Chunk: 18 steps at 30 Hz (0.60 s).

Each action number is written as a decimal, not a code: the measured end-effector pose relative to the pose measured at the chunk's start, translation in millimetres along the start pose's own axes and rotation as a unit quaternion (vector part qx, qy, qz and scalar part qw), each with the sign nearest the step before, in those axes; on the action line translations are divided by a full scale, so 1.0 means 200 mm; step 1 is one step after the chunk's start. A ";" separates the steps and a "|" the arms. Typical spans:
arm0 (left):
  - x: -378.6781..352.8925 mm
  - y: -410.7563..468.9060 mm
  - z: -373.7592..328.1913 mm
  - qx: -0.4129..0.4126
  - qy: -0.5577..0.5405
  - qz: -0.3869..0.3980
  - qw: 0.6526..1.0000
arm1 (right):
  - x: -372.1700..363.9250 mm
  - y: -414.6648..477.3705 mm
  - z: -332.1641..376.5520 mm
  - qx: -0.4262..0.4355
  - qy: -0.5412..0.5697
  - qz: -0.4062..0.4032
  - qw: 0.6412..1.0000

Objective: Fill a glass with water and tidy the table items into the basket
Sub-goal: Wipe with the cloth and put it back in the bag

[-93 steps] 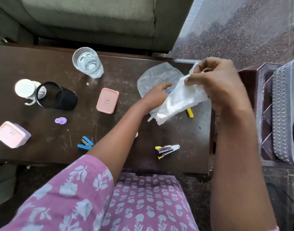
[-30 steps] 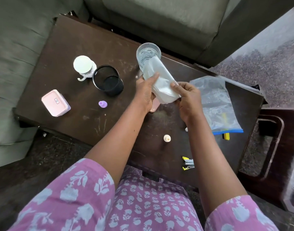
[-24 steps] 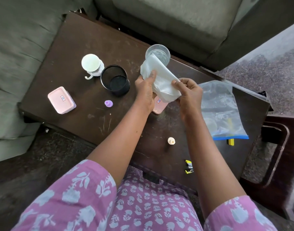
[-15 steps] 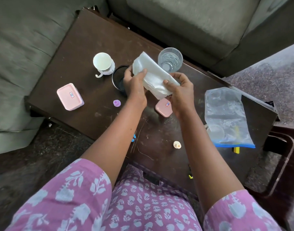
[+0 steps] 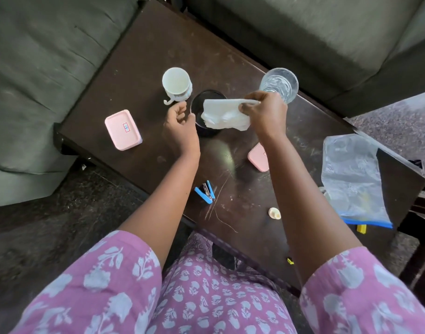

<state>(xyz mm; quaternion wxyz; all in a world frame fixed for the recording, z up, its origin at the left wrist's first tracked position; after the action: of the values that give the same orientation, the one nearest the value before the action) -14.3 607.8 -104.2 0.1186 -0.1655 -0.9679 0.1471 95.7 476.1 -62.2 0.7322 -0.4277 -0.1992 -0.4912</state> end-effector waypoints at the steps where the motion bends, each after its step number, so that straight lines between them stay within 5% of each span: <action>1: 0.00 0.00 0.01 0.001 0.004 0.006 1.000 | -0.01 0.01 0.03 0.008 -0.029 -0.001 1.000; 13: -0.02 -0.02 0.01 -0.019 0.031 0.013 0.999 | -0.17 0.00 0.13 0.021 -0.137 -0.027 0.990; 18: -0.06 -0.17 -0.03 -0.185 0.030 0.010 0.982 | -0.14 -0.06 0.06 0.048 -0.062 -0.073 0.994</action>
<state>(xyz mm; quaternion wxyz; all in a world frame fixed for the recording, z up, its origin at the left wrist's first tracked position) -10.9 574.0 -89.5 0.1140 -0.1985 -0.9727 -0.0385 75.0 499.4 -70.9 0.7003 -0.4063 -0.2981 -0.5056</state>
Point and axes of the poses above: each hand's wrist, its own y-axis towards the middle knuckle, its own x-axis out of the back of the hand, z = x × y, the point moved 3 cm from there along y, towards the middle knuckle, and after that the axes turned 14 degrees about -y, right-handed, at the moved point
